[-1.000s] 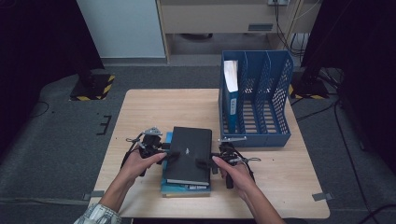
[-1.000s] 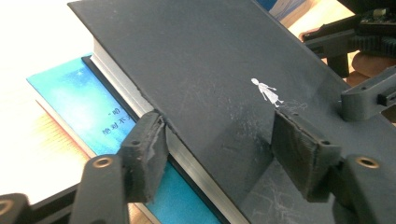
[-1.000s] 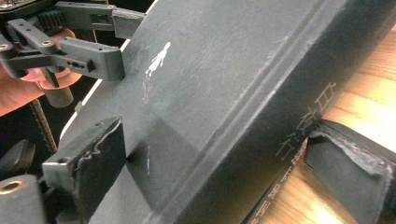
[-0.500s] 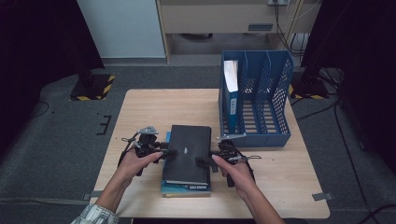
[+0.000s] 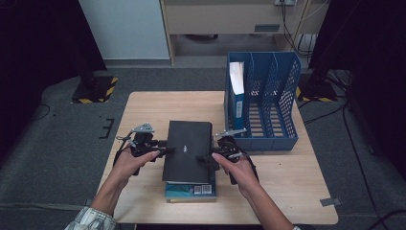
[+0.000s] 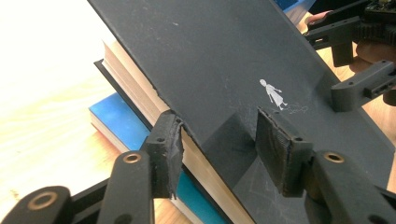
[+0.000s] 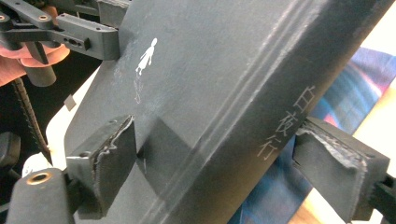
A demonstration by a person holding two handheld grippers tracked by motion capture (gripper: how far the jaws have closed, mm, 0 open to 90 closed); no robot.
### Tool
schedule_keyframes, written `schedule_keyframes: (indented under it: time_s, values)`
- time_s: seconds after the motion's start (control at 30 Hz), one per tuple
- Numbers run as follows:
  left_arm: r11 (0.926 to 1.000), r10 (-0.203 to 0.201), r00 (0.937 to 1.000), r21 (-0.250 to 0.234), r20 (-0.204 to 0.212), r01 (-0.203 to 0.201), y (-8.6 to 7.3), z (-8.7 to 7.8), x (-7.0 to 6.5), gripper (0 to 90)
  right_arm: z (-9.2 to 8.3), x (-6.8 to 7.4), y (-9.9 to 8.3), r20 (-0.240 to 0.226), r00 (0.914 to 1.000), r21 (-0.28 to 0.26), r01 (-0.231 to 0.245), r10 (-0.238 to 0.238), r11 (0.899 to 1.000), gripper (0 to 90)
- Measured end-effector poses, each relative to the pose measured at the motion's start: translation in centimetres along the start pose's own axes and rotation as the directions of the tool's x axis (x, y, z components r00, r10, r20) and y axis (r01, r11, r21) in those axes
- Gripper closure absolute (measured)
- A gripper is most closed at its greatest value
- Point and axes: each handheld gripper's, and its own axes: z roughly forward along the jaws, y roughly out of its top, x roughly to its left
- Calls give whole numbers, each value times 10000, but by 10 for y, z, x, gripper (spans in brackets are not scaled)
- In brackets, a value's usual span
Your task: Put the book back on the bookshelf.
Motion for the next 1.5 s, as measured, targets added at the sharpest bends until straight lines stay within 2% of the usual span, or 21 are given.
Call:
schedule_keyframes:
  time_s: [0.13, 0.2, 0.3, 0.4, 0.63, 0.77, 1.03, 1.23, 1.5]
  values:
    - [9998, 123, 9998, 139, -165, -120, 1, -4, 1, 546, 1, 6, 7, 236, 9992, 23, 328, -328, 9995, 162]
    - [9997, 165, 9996, 171, -223, -161, 0, -5, 0, 590, 4, 7, 9, 474, 9972, 56, 580, -582, 9983, 172]
    - [9994, 326, 9992, 160, -229, -322, 1, -5, -2, 623, 8, 7, 9, 634, 9958, 224, 640, -653, 9977, 182]
    - [9995, 257, 9994, 181, -218, -253, 1, -4, -1, 627, 8, 4, 8, 514, 9978, 255, 405, -418, 9989, 183]
    - [9997, 230, 9991, 131, -357, -225, 2, -6, 0, 629, 10, 2, 11, 426, 9985, 240, 346, -356, 9991, 191]
    - [9997, 241, 9989, -26, -405, -242, 2, -9, 0, 641, 9, 4, 14, 504, 9970, 88, 591, -594, 9982, 204]
    - [9984, 559, 9955, -48, -765, -564, 10, -17, -1, 663, 4, 12, 26, 817, 9912, 5, 1048, -1045, 9945, 249]
    - [9988, 443, 9960, -191, -777, -460, 12, -21, 1, 693, 4, 14, 33, 892, 9870, 97, 1333, -1337, 9910, 263]
    - [9976, 680, 9943, -49, -819, -686, 16, -24, -1, 709, 3, 15, 36, 978, 9825, 93, 1586, -1588, 9873, 268]
